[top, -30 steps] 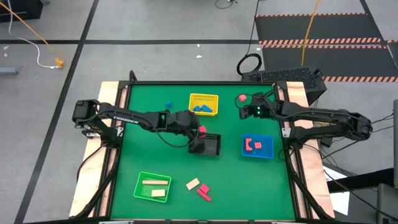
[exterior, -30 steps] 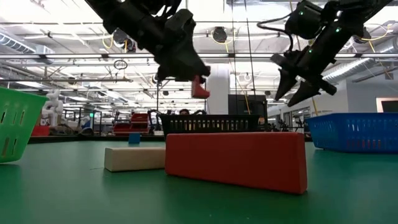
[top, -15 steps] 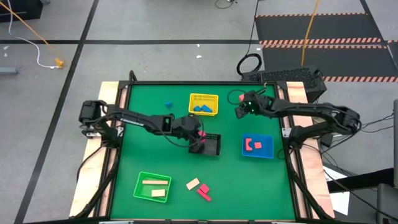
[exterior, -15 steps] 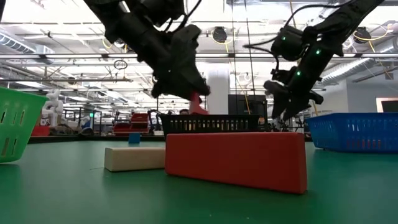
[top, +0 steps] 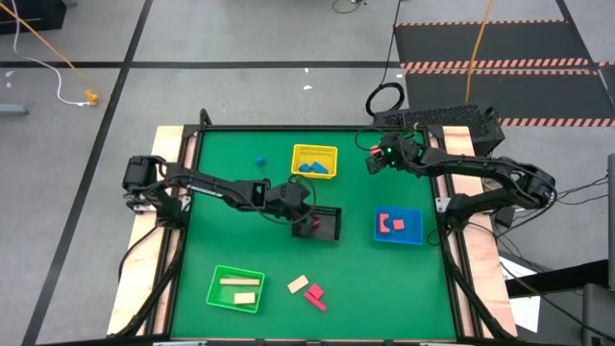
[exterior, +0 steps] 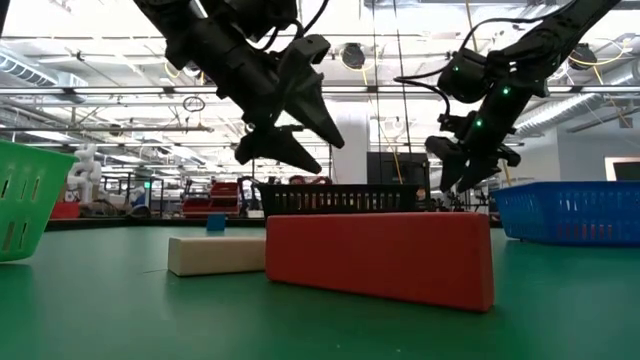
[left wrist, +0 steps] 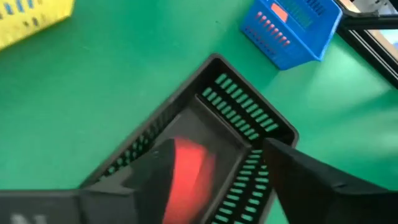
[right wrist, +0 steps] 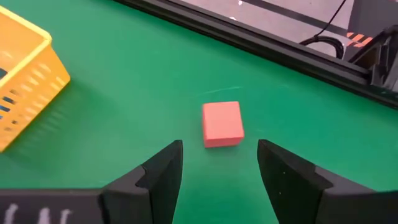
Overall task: Sort & place blocks by color
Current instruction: Put the orange block into the blue bin
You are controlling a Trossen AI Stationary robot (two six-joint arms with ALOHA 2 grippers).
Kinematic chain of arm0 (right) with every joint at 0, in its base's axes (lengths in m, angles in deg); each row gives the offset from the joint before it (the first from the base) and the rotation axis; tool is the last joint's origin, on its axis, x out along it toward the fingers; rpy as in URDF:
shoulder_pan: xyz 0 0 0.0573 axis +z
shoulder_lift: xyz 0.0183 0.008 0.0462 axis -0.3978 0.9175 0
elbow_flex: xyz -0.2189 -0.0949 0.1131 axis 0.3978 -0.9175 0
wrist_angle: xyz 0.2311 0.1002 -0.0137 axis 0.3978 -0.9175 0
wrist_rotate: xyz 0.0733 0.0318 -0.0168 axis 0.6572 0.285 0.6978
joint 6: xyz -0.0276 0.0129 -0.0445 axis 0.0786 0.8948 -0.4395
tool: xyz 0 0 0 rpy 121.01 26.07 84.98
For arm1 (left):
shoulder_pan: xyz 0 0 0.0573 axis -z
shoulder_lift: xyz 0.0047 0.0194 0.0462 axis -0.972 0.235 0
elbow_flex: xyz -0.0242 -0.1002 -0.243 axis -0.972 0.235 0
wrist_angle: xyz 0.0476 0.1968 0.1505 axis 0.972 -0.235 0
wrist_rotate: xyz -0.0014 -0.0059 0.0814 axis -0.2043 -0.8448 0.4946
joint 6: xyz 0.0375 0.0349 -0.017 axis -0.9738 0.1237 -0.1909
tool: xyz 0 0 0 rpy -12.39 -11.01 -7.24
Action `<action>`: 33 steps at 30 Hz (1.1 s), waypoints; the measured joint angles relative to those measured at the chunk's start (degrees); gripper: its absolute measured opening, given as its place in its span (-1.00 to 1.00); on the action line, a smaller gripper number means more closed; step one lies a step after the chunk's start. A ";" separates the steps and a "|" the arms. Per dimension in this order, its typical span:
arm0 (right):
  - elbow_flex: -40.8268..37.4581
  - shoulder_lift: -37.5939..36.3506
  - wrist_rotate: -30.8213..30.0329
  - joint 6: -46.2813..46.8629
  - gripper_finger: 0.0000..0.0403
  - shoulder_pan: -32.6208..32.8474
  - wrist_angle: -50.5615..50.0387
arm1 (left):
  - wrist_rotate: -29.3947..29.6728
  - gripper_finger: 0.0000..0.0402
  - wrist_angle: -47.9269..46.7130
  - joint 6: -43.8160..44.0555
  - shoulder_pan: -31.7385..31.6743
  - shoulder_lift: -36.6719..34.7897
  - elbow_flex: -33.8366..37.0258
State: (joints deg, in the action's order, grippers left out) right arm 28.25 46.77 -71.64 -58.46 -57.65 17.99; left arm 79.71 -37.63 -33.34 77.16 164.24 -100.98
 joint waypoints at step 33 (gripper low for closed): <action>0.02 5.13 7.73 1.26 0.18 -7.07 6.87 | -8.16 0.44 34.20 6.68 -4.05 -0.82 -0.02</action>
State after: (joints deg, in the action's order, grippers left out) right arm 28.27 51.90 -63.91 -57.21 -64.72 24.86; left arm 71.55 -3.43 -26.67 73.11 163.42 -101.01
